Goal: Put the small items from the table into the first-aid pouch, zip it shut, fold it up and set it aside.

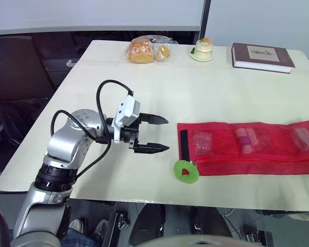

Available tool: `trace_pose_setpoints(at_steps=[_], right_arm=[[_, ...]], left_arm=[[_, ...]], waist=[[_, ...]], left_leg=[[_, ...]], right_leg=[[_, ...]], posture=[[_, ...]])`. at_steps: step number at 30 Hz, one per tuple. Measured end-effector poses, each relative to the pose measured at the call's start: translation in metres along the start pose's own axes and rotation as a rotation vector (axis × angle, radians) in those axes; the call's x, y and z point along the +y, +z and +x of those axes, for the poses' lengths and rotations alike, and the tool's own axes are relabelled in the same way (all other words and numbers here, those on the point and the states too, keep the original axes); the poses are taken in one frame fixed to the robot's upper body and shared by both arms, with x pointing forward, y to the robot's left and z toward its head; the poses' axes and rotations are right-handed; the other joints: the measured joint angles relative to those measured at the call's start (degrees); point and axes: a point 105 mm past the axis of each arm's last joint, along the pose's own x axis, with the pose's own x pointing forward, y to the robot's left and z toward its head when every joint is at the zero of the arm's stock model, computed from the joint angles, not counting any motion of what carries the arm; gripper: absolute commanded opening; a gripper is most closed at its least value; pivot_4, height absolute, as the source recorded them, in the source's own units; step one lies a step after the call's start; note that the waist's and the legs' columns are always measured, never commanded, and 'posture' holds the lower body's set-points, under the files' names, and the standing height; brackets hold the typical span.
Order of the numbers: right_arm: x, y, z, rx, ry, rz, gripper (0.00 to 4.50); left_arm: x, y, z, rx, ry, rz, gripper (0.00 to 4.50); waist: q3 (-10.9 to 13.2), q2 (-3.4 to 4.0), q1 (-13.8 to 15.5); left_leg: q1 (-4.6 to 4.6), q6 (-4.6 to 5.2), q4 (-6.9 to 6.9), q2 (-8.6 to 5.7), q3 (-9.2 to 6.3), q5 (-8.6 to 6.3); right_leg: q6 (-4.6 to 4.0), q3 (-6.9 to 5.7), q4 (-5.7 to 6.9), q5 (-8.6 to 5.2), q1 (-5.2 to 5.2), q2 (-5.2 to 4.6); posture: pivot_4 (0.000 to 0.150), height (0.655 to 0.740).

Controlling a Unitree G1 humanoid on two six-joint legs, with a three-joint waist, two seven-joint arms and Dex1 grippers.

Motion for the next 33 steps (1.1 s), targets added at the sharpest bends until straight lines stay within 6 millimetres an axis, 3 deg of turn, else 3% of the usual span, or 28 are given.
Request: trace_pose_setpoints(at_steps=[1, 3, 4, 5, 6, 7, 9, 10, 13, 18, 24, 26, 30, 33], right_arm=[[0.002, 0.005, -0.005, -0.012, 0.040, -0.017, 3.78], [0.012, 0.015, -0.016, -0.037, 0.142, -0.064, 4.41], [0.013, 0.016, -0.017, -0.040, 0.154, -0.069, 4.41], [0.032, 0.024, -0.033, -0.058, 0.303, -0.115, 4.41], [0.036, 0.025, -0.037, -0.061, 0.332, -0.124, 4.41], [0.053, 0.035, -0.053, -0.088, 0.461, -0.153, 4.41], [0.060, 0.042, -0.060, -0.113, 0.513, -0.166, 4.41], [0.073, 0.056, -0.071, -0.184, 0.607, -0.184, 4.41], [0.094, 0.069, -0.083, -0.252, 0.726, -0.204, 4.41], [0.126, 0.072, -0.095, -0.255, 0.919, -0.283, 4.41], [0.134, 0.090, -0.098, -0.350, 0.992, -0.293, 4.41], [0.135, 0.091, -0.098, -0.352, 0.994, -0.292, 4.41], [0.134, 0.094, -0.096, -0.365, 0.991, -0.294, 4.41], [0.135, 0.095, -0.095, -0.369, 0.991, -0.295, 4.41]], left_arm=[[0.000, -0.003, 0.000, 0.004, 0.009, -0.022, 4.50], [0.002, -0.009, 0.000, 0.013, 0.036, -0.069, 4.50], [0.002, -0.010, 0.000, 0.015, 0.039, -0.074, 4.50], [0.007, -0.020, 0.001, 0.031, 0.097, -0.155, 4.50], [0.008, -0.023, 0.002, 0.034, 0.108, -0.177, 4.50], [0.009, -0.036, 0.006, 0.032, 0.144, -0.315, 4.50], [0.008, -0.041, 0.010, 0.025, 0.146, -0.383, 4.50], [0.007, -0.045, 0.016, -0.013, 0.155, -0.523, 4.50], [0.008, -0.052, 0.023, -0.024, 0.161, -0.682, 4.50], [0.009, -0.061, 0.037, -0.030, 0.158, -0.947, 4.50], [0.010, -0.058, 0.058, -0.057, 0.150, -1.066, 4.50], [0.010, -0.058, 0.057, -0.056, 0.154, -1.070, 4.50], [0.011, -0.054, 0.082, -0.137, 0.131, -1.191, 4.50], [0.014, -0.052, 0.089, -0.159, 0.128, -1.252, 4.50]], waist=[[0.0, 0.00, 0.0], [0.0, 0.00, 0.0], [0.0, 0.00, 0.1], [0.0, 0.00, 0.1], [0.0, 0.01, 0.2], [0.0, -0.03, 0.1], [0.0, -0.13, 0.1], [0.0, -0.14, 0.1], [0.1, -0.16, 0.1], [0.0, -0.23, 0.1], [0.0, -0.24, 0.5], [0.0, -0.24, 0.5], [-0.1, -0.21, 1.2], [-0.1, -0.22, 1.6]], left_leg=[[0.00, 0.00, 0.00, 0.01, 0.02, 0.00], [0.01, 0.00, 0.00, 0.02, 0.00, 0.00], [0.01, 0.00, 0.00, 0.02, 0.00, 0.00], [0.00, 0.00, 0.00, 0.03, -0.04, 0.00], [0.01, 0.00, 0.00, 0.03, -0.05, 0.00], [-0.01, 0.00, 0.00, 0.05, -0.06, 0.00], [-0.01, 0.00, 0.00, 0.06, -0.06, 0.00], [0.00, 0.00, 0.00, 0.06, -0.07, 0.00], [-0.02, 0.00, 0.01, 0.06, -0.13, 0.00], [-0.02, -0.01, 0.01, 0.02, -0.14, 0.00], [0.02, -0.01, 0.02, -0.08, -0.17, 0.00], [0.02, -0.01, 0.02, -0.08, -0.17, 0.00], [0.09, 0.00, 0.04, -0.18, -0.19, 0.00], [0.08, 0.00, 0.04, -0.20, -0.20, 0.00]], right_leg=[[0.02, 0.01, -0.01, -0.01, 0.00, 0.00], [0.04, -0.01, -0.01, -0.03, 0.01, 0.00], [0.05, -0.01, -0.01, -0.03, 0.01, 0.00], [0.12, -0.04, -0.01, -0.08, 0.01, -0.01], [0.15, -0.05, 0.00, -0.09, 0.02, -0.02], [0.15, -0.06, -0.01, -0.09, 0.02, -0.03], [0.15, -0.07, -0.01, -0.09, 0.02, -0.04], [0.16, -0.08, -0.01, -0.09, 0.02, -0.06], [0.15, -0.14, 0.00, -0.09, 0.02, -0.05], [0.16, -0.15, 0.02, -0.09, 0.03, -0.07], [-0.07, -0.17, 0.01, 0.04, 0.12, -0.18], [-0.07, -0.16, 0.01, 0.04, 0.12, -0.18], [-0.07, -0.18, -0.02, 0.04, 0.25, -0.26], [-0.08, -0.20, -0.02, 0.04, 0.26, -0.25]], posture=[[0.150, 0.7289], [0.150, 0.7289], [0.150, 0.7289], [0.150, 0.7289], [0.150, 0.7289], [0.150, 0.7289], [0.150, 0.7289], [0.150, 0.7289], [0.150, 0.7289], [0.150, 0.7289], [0.150, 0.7289], [0.150, 0.7289], [0.150, 0.7289], [0.150, 0.7289]])
